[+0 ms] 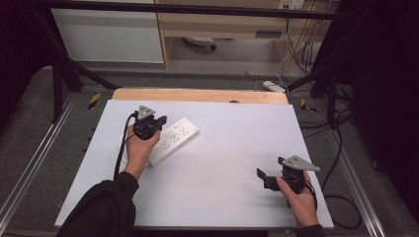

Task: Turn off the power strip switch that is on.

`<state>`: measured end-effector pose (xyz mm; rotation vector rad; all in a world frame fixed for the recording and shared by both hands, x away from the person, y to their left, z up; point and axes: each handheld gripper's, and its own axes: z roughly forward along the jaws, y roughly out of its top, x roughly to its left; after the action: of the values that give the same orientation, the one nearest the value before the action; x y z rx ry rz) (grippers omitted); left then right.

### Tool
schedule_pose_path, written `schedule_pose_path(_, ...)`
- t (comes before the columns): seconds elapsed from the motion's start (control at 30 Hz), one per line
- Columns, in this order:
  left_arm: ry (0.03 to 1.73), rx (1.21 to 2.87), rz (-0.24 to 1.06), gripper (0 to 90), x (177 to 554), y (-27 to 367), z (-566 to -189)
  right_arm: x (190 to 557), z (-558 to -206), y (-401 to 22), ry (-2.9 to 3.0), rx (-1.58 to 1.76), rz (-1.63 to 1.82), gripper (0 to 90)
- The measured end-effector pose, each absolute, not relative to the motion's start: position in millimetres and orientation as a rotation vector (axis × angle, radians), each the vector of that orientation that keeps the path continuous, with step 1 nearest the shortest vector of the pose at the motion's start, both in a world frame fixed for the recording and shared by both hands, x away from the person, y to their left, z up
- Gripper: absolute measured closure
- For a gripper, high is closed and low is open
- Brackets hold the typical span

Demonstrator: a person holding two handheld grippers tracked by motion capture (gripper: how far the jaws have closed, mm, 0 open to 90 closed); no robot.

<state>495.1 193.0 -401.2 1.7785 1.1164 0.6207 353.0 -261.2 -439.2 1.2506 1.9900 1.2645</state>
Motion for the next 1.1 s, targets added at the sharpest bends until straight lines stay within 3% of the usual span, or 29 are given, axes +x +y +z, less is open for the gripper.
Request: schedule_pose_path(1.1,1.155,1.923,0.544,90.0,509,187,-421,352,-438,-262,1.982,1.244,1.274,4.3)
